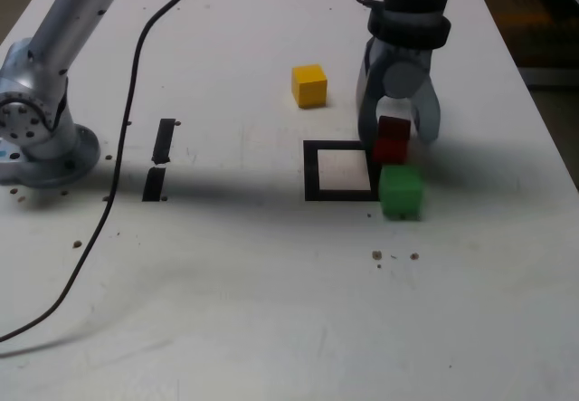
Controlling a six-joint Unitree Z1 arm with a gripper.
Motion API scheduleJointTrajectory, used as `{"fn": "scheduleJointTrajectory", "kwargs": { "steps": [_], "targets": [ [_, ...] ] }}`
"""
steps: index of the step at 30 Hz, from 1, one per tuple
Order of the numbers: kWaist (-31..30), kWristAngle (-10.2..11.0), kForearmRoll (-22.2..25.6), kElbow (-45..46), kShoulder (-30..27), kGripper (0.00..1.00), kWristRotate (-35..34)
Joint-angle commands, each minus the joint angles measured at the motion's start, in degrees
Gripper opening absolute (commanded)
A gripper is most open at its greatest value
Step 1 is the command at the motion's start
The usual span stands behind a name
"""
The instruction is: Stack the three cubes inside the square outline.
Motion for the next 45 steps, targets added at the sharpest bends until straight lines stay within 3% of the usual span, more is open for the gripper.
{"fn": "scheduleJointTrajectory", "kwargs": {
  "steps": [1, 9, 18, 23, 31, 38, 45],
  "targets": [
    [0.08, -0.4, -0.45, -0.04, -0.63, 0.19, 0.42],
    [-0.06, -0.51, -0.92, 1.15, -1.84, 0.16, 0.66],
    [-0.56, 4.56, 2.26, 3.54, -9.54, 0.15, -4.23],
    [-0.76, 5.72, 3.89, 8.02, -14.62, 0.15, -7.06],
    [-4.33, 4.63, 2.98, 14.19, -18.13, 0.15, -13.23],
    [-8.44, 2.27, -2.42, 16.58, -17.5, 0.15, -17.4],
    [-9.57, 2.05, -5.27, 19.39, -16.96, 0.16, -18.41]
  ]
}}
